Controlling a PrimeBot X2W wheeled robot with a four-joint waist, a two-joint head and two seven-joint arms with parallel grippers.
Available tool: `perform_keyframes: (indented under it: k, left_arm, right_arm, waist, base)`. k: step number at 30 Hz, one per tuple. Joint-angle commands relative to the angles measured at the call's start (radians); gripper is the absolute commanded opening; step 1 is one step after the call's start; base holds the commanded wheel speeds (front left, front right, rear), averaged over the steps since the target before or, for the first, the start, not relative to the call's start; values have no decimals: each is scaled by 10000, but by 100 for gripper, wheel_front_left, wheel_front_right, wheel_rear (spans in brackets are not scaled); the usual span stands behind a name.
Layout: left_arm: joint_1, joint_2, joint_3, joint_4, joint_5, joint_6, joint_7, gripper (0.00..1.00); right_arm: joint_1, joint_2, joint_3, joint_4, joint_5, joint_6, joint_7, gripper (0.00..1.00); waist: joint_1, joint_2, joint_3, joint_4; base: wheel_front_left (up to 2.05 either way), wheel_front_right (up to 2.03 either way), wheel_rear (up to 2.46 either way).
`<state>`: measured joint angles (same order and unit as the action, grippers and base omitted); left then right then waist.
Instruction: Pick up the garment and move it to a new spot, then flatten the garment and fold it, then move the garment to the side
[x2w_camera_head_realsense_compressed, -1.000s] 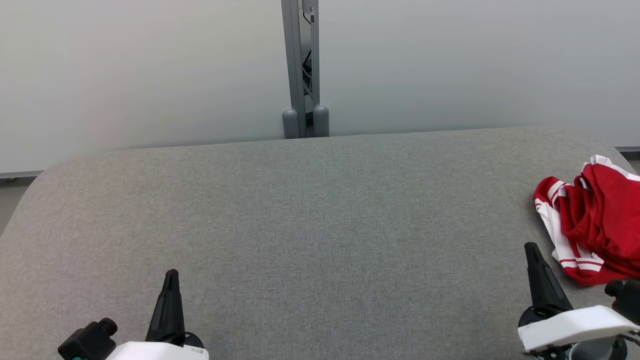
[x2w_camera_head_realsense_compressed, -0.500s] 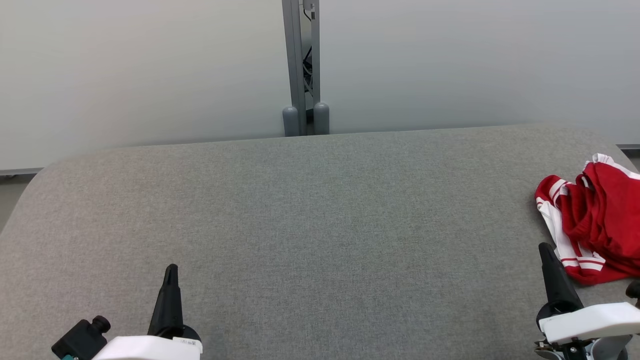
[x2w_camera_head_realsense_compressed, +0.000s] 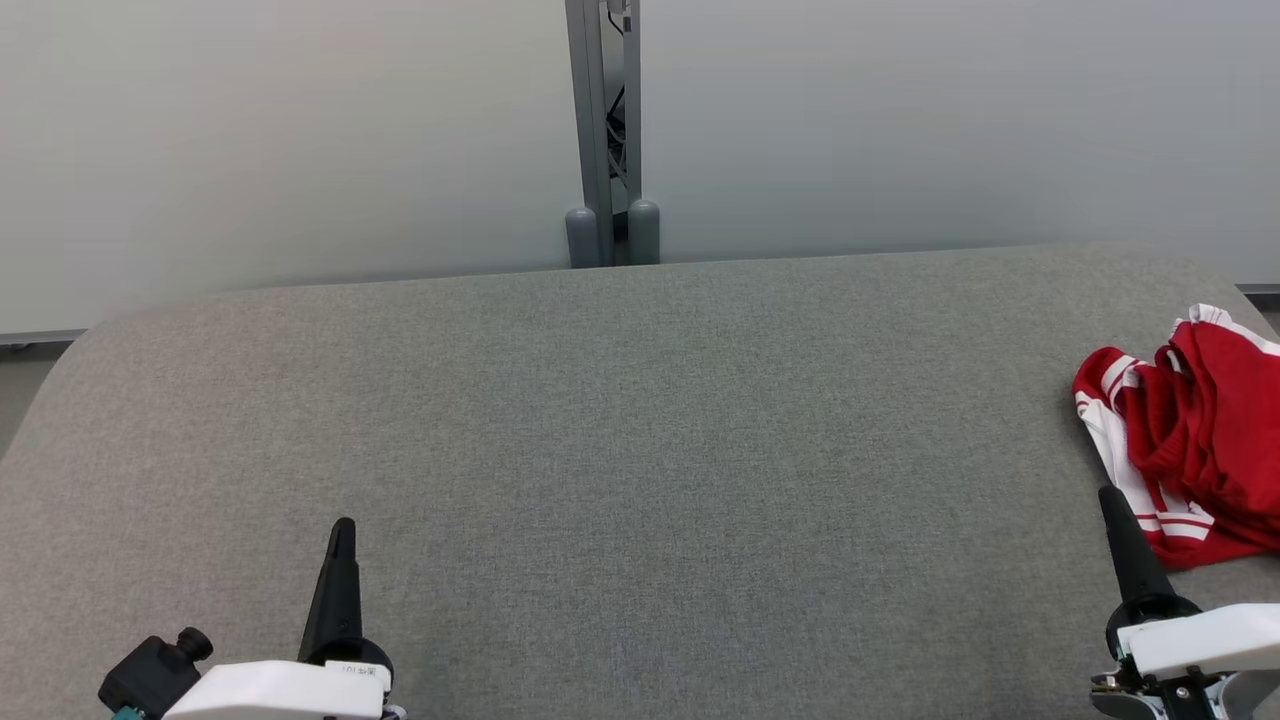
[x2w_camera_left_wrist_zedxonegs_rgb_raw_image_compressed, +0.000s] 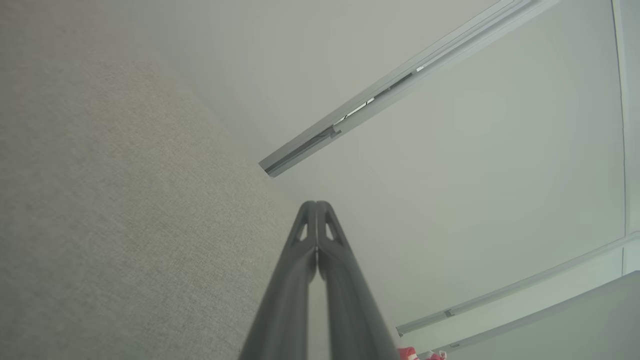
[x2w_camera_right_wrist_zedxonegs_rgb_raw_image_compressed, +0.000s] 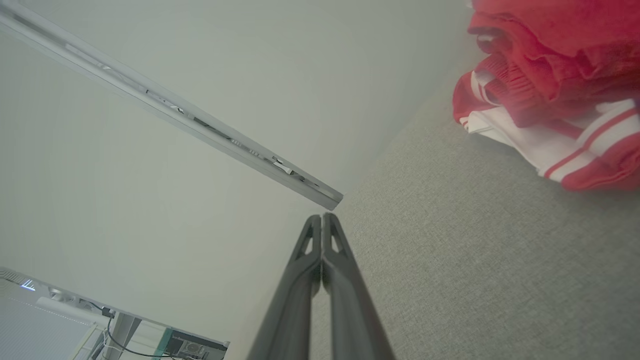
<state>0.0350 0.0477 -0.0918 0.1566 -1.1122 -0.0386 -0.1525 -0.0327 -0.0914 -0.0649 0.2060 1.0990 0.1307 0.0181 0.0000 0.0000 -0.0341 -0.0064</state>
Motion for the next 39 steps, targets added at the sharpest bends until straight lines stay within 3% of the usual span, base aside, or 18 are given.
perform_keyframes:
  k: [1,39]
  left_arm:
    - [-300,73,38,-80,-230,-97,35,0]
    - [-605,98,81,-1,-3346,-634,502,0]
  right_arm:
    - [-243,-89,-107,-78,294,1,92,0]
    - [-294,-145,-1075,31,3655,1,1448,0]
  waist:
    - [0,0,6,1]
    - [0,0,201,37]
  base:
    - [0,0,0]
    - [0,0,0]
